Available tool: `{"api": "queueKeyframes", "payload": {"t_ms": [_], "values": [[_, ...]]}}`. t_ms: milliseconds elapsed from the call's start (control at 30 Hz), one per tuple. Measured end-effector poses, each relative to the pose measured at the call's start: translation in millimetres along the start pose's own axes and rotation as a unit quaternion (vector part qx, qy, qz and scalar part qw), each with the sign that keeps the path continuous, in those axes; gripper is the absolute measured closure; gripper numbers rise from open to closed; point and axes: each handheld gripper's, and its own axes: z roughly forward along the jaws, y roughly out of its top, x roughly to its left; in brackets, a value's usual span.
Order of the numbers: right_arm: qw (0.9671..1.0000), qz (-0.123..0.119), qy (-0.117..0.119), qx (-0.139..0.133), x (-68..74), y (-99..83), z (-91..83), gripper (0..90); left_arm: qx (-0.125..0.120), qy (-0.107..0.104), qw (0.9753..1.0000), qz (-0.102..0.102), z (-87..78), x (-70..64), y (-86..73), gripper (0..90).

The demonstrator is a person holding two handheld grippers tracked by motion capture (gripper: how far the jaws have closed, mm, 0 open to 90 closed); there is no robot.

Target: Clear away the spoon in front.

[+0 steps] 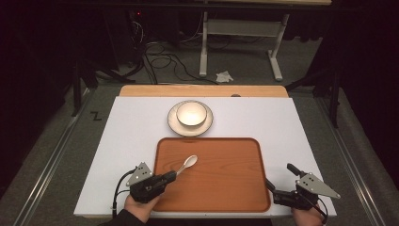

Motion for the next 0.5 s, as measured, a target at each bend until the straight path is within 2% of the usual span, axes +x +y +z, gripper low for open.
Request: {"api": "queueKeyframes", "payload": {"t_ms": [133, 233, 267, 300, 500], "values": [[1.0, 0.001, -0.001, 0.0, -0.1, 0.0, -0.4, 3.5, 0.008, 0.005, 1.0, 0.002, -0.2, -0.3, -0.8, 82.6], [1.0, 0.004, -0.001, 0.001, 0.2, 0.1, -0.6, 3.5, 0.005, 0.014, 0.9999, 0.002, -1.3, -0.7, -0.7, 69.2], [1.0, 0.004, -0.001, 0.001, 0.2, 0.1, -0.6, 3.5, 0.002, 0.02, 0.9998, 0.004, -2.4, -0.7, -0.4, 69.2], [1.0, 0.002, 0.0, 0.0, 0.2, 0.2, -0.5, 3.5, -0.002, 0.024, 0.9997, 0.004, -3.3, -1.1, 0.0, 63.6], [1.0, 0.001, 0.001, 0.0, 0.4, 0.3, -0.3, 3.5, -0.004, 0.036, 0.9993, 0.001, -5.9, -0.1, 1.0, 60.2]]}}
